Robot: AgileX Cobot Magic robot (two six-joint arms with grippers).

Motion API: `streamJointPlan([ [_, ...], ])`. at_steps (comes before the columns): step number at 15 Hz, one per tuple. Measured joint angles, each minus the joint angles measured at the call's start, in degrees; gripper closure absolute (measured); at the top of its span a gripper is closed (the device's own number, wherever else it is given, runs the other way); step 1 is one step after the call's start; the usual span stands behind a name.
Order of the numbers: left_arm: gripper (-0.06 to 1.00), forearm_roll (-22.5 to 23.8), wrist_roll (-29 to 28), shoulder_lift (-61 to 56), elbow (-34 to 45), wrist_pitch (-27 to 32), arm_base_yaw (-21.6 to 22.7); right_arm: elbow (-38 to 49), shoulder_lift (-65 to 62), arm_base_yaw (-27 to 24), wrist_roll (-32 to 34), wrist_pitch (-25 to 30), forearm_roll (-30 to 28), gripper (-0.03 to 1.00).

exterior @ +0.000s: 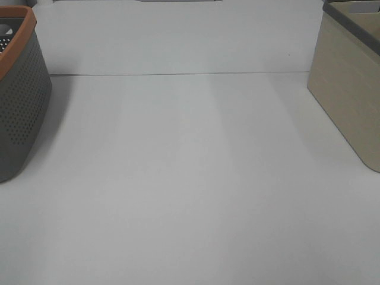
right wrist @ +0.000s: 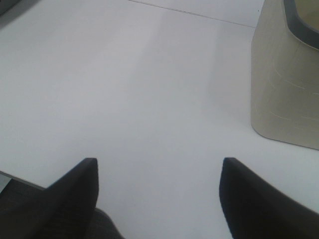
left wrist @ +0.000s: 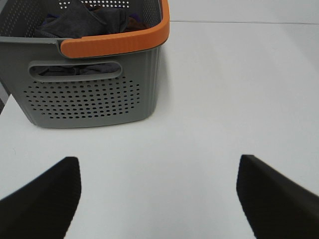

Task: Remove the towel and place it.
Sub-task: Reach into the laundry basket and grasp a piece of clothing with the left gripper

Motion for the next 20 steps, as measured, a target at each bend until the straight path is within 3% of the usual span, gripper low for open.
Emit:
streamJointPlan([
  [13, 0.15, 0.0, 0.0, -0.1, -0.3, 0.0, 0.0, 0.0, 0.0, 0.0, 0.0, 0.0, 0.0, 0.28],
  [20, 0.16, 0.4, 0.4, 14.1, -11.9, 0.0, 0.0, 0.0, 0.0, 0.0, 0.0, 0.0, 0.0, 0.28],
])
